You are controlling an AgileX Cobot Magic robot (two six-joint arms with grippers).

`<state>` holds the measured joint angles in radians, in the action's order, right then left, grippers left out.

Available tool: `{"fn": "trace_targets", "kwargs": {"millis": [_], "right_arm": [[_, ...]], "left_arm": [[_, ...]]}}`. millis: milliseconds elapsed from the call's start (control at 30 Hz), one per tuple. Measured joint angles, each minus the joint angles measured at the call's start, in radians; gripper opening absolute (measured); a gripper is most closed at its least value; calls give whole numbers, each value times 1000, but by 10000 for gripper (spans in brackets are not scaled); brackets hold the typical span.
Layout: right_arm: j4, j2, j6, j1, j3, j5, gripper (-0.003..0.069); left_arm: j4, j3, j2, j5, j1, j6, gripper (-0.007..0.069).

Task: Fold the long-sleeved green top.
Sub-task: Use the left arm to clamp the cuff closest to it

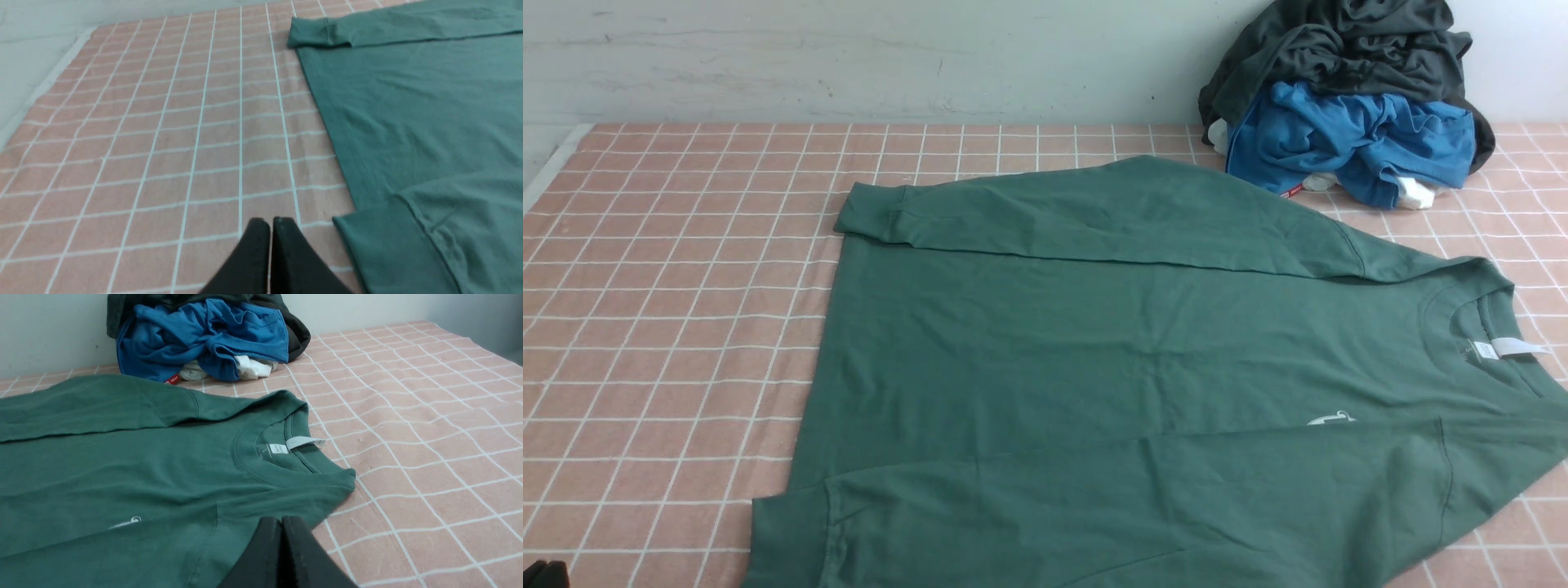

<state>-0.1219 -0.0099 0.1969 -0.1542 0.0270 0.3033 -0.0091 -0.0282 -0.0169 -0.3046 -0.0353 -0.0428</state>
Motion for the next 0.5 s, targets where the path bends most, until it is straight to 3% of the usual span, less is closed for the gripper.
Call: {"fn": "trace_targets", "kwargs": {"millis": [300,500], "right_arm": [[-2,0,6,0,1,-457,-14],[-4,0,87,0,1,-702,-14]], "left_arm": [[0,-1,0,539,0,3,-7],[-52,-1,0,797,0,134,-7]]}}
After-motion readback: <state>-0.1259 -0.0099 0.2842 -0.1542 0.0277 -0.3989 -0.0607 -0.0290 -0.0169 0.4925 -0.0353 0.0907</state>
